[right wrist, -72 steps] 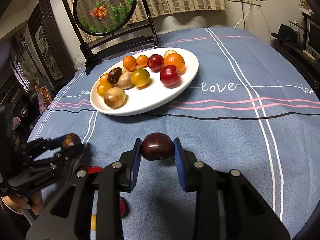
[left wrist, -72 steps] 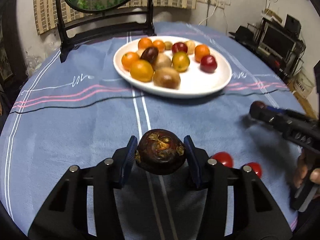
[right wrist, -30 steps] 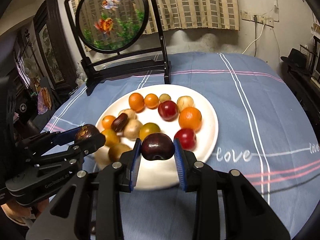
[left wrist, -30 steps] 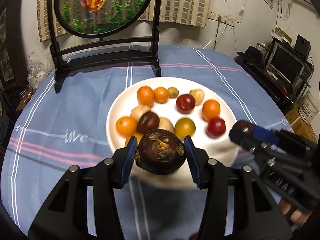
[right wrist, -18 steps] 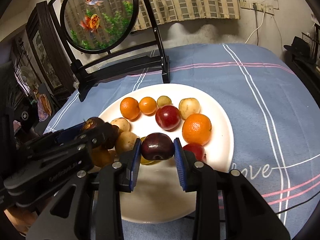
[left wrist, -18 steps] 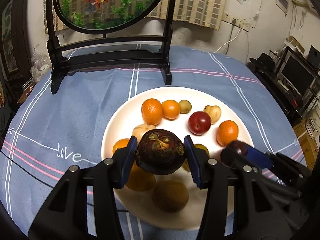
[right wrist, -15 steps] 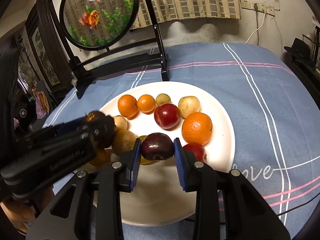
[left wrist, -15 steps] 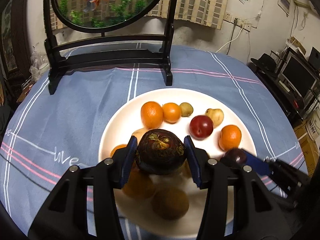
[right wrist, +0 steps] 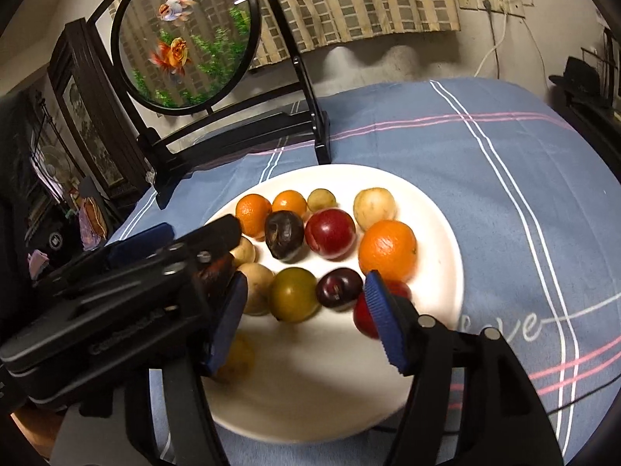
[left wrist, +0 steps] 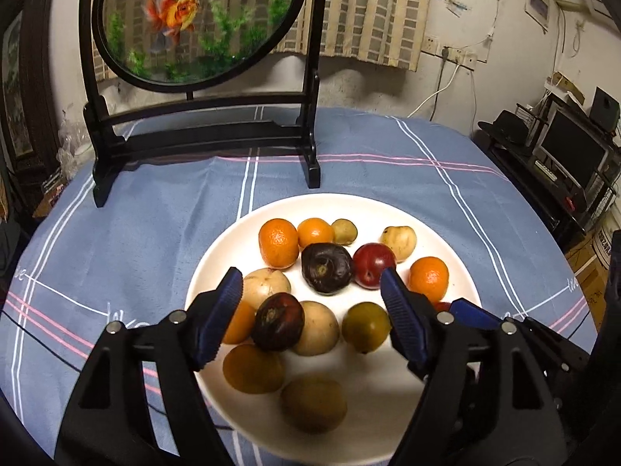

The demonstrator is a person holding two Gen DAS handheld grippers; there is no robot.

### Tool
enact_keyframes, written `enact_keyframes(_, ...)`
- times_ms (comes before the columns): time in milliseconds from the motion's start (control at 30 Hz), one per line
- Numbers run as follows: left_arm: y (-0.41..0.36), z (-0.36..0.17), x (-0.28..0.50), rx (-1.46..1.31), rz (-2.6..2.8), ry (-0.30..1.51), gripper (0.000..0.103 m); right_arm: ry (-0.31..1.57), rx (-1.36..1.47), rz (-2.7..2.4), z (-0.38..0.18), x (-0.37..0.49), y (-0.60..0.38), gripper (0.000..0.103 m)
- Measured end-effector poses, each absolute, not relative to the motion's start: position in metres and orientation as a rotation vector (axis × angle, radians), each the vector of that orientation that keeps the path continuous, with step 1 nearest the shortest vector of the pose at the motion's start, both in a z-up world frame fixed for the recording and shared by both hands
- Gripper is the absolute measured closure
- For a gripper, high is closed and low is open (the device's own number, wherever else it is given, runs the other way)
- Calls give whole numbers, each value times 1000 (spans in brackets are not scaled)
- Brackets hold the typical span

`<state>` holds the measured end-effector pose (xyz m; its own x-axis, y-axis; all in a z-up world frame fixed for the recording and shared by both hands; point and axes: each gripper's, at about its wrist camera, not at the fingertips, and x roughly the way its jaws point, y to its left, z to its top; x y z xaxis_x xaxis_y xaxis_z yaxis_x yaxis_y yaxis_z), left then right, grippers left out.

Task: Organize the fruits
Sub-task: 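Carry both tomatoes over the white plate and open both grippers to release them, then withdraw both open grippers from the plate toward the remaining fruits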

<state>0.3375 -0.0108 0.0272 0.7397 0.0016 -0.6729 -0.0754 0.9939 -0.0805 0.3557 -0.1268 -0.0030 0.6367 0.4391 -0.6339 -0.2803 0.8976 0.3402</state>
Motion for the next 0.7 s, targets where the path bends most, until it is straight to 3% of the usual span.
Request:
enact_keyframes(167,-7,31,307,-140,56,711,13,786,249,413,-2,337,-142,39)
enact_keyframes(700,5,40,210,-127,79,681,10,747,244,390,0,242,-172,39)
